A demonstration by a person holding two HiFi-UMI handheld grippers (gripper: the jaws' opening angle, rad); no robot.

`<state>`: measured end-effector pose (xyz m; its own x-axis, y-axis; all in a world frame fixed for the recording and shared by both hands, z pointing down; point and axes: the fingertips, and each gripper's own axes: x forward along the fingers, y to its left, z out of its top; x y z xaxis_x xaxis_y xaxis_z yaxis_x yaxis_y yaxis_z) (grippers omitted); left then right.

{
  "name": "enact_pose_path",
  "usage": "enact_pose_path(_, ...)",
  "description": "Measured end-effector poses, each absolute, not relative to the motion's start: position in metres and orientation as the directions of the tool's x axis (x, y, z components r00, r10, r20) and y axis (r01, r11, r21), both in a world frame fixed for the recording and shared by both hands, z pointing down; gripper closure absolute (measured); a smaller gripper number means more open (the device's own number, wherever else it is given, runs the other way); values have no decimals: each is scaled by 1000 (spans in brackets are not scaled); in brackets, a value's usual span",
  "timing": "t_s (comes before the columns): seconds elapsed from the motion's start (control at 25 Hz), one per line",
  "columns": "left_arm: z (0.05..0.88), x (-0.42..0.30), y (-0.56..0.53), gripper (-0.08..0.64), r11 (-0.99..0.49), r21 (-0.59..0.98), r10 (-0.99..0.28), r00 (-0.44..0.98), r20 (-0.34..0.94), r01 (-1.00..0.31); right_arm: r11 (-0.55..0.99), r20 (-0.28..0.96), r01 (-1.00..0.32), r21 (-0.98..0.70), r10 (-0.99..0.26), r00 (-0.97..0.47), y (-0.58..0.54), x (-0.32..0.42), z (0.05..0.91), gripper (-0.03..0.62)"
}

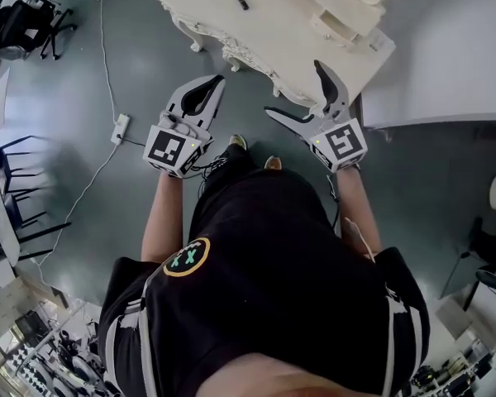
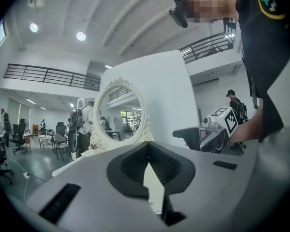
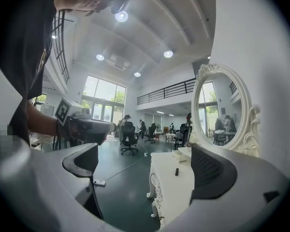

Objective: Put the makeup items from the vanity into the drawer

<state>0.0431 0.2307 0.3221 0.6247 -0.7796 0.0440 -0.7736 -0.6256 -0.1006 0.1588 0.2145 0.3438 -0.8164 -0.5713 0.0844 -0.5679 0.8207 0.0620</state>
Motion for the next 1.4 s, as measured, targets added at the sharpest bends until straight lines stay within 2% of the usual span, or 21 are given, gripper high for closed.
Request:
enact_pose_path(0.32,327,35,216,538,-632,-105,-775,630,56,-768,816,87,-574,60,-577,-812,201,150,349,-6)
enact_pose_path(0.68,347,11,152,539,-659,-82,-752,654,80,-747,808,133,-587,40,-587,-799,140,126,377,-6)
enact_pose_path(1.4,377,-58,-36,538,-703,-65,-710,695,113,-708,753,240,-658,16,-641,-729,-50,51,409,-6)
